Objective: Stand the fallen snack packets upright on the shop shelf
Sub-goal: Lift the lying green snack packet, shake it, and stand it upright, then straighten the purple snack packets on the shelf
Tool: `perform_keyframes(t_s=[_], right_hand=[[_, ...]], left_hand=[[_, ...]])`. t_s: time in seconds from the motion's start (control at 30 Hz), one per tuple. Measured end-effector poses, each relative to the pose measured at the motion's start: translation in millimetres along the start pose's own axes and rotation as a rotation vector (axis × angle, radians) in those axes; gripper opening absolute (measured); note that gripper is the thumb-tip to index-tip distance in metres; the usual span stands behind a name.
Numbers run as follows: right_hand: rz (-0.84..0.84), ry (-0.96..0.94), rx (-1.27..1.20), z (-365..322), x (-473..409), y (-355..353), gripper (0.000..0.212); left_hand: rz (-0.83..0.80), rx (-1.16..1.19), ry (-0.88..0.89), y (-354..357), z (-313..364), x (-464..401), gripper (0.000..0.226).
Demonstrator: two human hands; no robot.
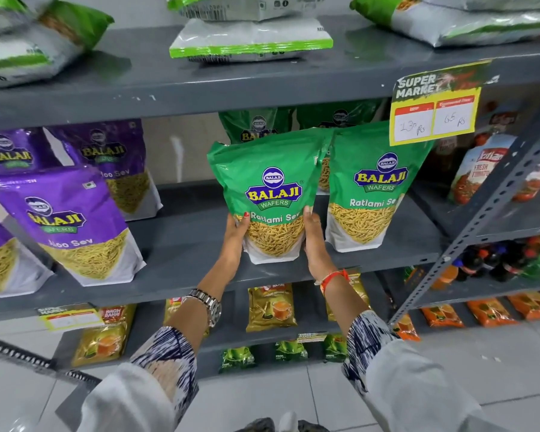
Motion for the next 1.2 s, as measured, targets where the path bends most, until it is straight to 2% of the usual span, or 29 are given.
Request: perform_keyframes(t_s=[0.07,0.17,0.27,0.33,0.4,0.57,0.67,0.77,0.9,1.0,1.1,1.13,1.2], right_hand=[[0.085,-0.049,0.025,-3.6,10.0,-1.5,0.072],[0.253,-0.104,-0.061,8.9,30.6,-2.9,0.048],[0.322,-0.155,-0.087,26.9,63.6,18.3,0.022],[0.297,-0.167,-0.084,36.9,82.7,42.0,0.018],[0.245,-0.158,-0.067,43.9,98.2,69.2,0.028],[-0.044,-0.101,-0.032,38.8,105.3,157.5,0.011],[-0.165,-0.055,-0.037,26.4,103.4,213.1,0.024],[-0.105,-0.11,-0.008,2.9,94.9,253.7,0.045],[0.054,-0.585,0.162,-59.0,86.1,295.9,0.049],[0.206,-0.874,0.412,-109.6,80.4,323.4,0.056],[0.392,-0.999,0.991,-144.1,76.2,351.3,0.051],[0.396,-1.01,1.136,-151.8,77.4,359.9,0.047],[0.273,-1.046,1.27,-162.1,83.4,377.9,0.041]], left_hand=[[0.055,-0.016,0.035,-1.9,-1.3,4.6,0.045],[0.174,-0.029,0.083,-16.1,-7.9,15.3,0.049],[0.328,-0.04,0.2,-51.3,-13.3,31.9,0.034],[0.464,-0.017,0.294,-81.8,-10.4,46.0,0.022],[0.601,0.008,0.357,-115.4,-3.9,59.4,0.017],[0.829,-0.01,0.531,-197.1,28.8,74.8,0.02],[0.8,0.011,0.499,-241.4,48.7,68.8,0.019],[0.703,0.026,0.443,-281.3,62.9,49.0,0.039],[0.535,-0.098,0.35,-316.0,78.0,32.2,0.044],[0.423,-0.118,0.32,-334.0,81.2,22.1,0.043],[0.395,-0.067,0.297,-341.6,89.8,13.6,0.044],[0.395,-0.063,0.287,-342.0,94.7,12.2,0.044],[0.404,-0.022,0.266,-344.2,102.1,7.9,0.044]])
Point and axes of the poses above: each hand's wrist, its own x-axis away from the middle knuckle, its own y-axis out of the palm, z = x × y, the point moved 2 cm from there along -x, towards the middle knuckle, and after that the axes turned 7 degrees about x, right-handed, at the moved point
